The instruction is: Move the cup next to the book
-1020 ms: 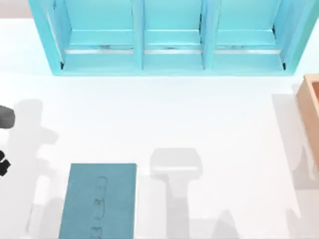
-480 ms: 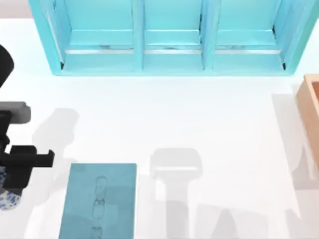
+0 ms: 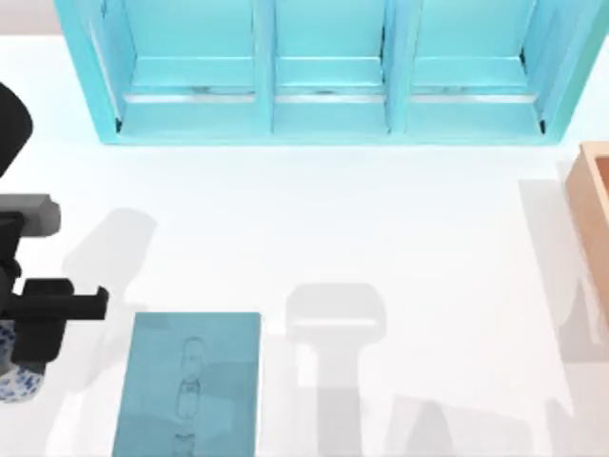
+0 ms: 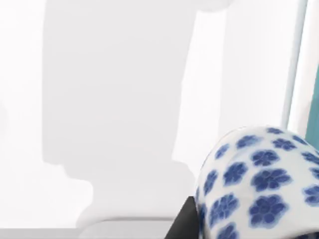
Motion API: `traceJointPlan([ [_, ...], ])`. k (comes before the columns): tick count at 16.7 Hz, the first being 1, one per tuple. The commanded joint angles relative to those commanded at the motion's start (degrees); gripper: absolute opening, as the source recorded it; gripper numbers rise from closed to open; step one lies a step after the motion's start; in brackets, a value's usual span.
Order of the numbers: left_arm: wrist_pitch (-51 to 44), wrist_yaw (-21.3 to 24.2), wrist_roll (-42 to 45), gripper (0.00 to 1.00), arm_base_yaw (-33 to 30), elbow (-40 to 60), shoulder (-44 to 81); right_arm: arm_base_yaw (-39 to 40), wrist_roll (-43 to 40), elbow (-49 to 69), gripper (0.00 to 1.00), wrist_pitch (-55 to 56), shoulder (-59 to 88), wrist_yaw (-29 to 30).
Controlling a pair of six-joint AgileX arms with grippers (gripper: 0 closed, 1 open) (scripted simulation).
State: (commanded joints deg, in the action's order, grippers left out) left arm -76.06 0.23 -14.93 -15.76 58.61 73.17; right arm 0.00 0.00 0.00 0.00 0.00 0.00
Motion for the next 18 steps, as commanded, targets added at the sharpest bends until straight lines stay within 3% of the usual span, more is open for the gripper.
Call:
traceJointPlan([
  [8, 14.4, -0.1, 0.2, 0.0, 0.1, -12.6, 1.5, 0.0, 0.0, 0.0, 1.0, 0.0, 0.0, 0.0],
  [13, 15.2, 0.0, 0.1, 0.0, 0.1, -13.3, 1.8, 0.0, 0.0, 0.0, 1.0, 0.0, 0.0, 0.0],
  [18, 15.2, 0.0, 0.1, 0.38, 0.1, -13.3, 1.8, 0.0, 0.0, 0.0, 1.0, 0.0, 0.0, 0.0],
])
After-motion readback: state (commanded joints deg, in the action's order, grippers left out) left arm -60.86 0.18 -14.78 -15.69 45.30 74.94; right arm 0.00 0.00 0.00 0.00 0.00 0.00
